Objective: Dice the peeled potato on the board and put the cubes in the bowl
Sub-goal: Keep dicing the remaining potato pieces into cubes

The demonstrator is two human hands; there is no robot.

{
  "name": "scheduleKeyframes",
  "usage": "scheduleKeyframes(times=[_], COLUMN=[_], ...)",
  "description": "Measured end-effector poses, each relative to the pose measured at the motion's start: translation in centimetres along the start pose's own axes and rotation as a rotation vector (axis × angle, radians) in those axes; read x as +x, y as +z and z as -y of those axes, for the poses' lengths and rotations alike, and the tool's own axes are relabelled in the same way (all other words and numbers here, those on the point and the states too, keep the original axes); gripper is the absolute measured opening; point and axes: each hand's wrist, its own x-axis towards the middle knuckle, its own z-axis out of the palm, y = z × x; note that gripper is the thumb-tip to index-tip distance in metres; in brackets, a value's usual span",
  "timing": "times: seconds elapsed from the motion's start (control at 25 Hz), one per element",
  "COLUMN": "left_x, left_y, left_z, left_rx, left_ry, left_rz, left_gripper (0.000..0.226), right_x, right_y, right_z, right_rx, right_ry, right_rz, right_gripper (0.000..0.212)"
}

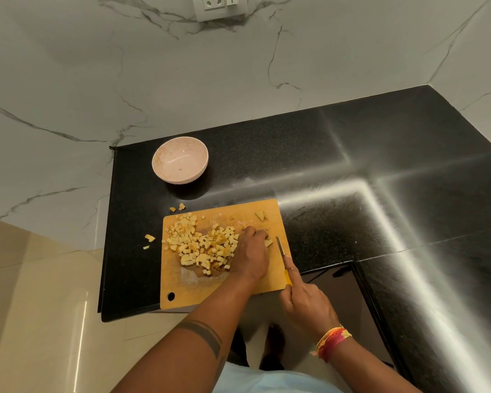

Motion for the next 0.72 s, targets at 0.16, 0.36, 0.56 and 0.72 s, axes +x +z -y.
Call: scheduleKeyframes(times=[0.16,0.36,0.56,0.72], left_x=[0.0,-0.3,-0.1,-0.3], left_y=[-0.6,-0.8,-0.6,-0.7], left_z=[0.5,1.0,1.2,1.2], left_rx=[-0.009,-0.038,-0.017,-0.030], left_ry=[0.020,0.014,0.020,-0.006], left_rz=[-0.010,-0.013,-0.014,-0.031], left_gripper=[0.038,0.036,0.032,0.029], right_x=[0.7,0.4,0.5,1.1], right_y=[0.1,0.5,0.4,0.1], right_z=[0.1,0.7,0.9,1.6], right_rx=[-0.030,-0.057,-0.062,-0.133], right_ry=[0.002,-0.025,-0.031,-0.054], right_rz=[0.000,0.037,0.002,0.048], right_gripper=[0.074,0.074,0.075,0.076])
